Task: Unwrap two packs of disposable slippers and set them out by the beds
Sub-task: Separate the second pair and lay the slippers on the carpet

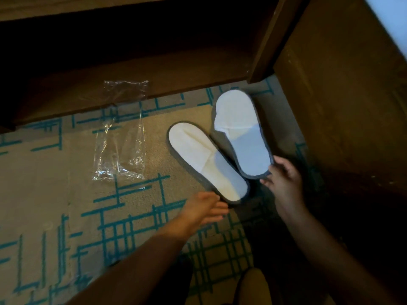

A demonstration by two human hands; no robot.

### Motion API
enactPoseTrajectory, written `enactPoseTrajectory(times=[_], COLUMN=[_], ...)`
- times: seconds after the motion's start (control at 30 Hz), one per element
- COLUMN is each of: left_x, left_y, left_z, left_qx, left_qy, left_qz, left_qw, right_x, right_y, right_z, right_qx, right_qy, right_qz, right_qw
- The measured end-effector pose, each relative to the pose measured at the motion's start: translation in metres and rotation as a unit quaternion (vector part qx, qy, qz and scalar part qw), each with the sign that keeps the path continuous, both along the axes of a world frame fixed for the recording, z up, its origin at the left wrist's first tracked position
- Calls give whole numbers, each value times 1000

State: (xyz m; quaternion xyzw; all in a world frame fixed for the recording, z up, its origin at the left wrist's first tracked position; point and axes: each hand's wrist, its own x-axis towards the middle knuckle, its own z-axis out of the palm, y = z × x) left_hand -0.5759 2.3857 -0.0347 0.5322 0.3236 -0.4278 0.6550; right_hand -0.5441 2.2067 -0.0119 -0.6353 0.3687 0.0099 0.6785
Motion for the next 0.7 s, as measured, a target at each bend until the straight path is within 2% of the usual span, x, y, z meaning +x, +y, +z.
enactPoseTrajectory(times=[0.07, 0.1, 0.13, 0.2, 0.27, 0.33, 0.53, 0.6, 0.67, 0.7], left_x=[-6, -3, 3, 26, 53, 77, 113, 115, 112, 109], left_y=[-5, -4, 0, 20, 46, 70, 106, 118, 131, 138], left_z=[4, 6, 8, 14, 22, 33, 57, 53, 50, 49], left_qx=[34, 52, 65, 54, 34, 32, 78, 100, 117, 124], left_qy=[-10, -30, -53, -72, -98, -137, -167, -182, -188, -184], left_qz=[-122, -131, -98, 43, 145, 167, 119, 109, 138, 169], left_qw=[992, 990, 992, 995, 984, 976, 976, 972, 965, 960], right_x=[3, 4, 5, 6, 5, 3, 7, 7, 9, 8], right_y=[-3, -3, -4, -5, -8, -11, -12, -6, 0, 3], right_z=[6, 9, 11, 13, 12, 9, 12, 10, 1, -4], right_qx=[22, 32, 39, 51, 72, 103, 148, 106, -38, -139], right_qy=[4, 6, 9, 19, 25, 32, 63, 64, 66, 57], right_qz=[-1, 4, 15, 37, 63, 104, 177, 191, 221, 241], right_qw=[1000, 999, 999, 998, 995, 989, 971, 974, 972, 959])
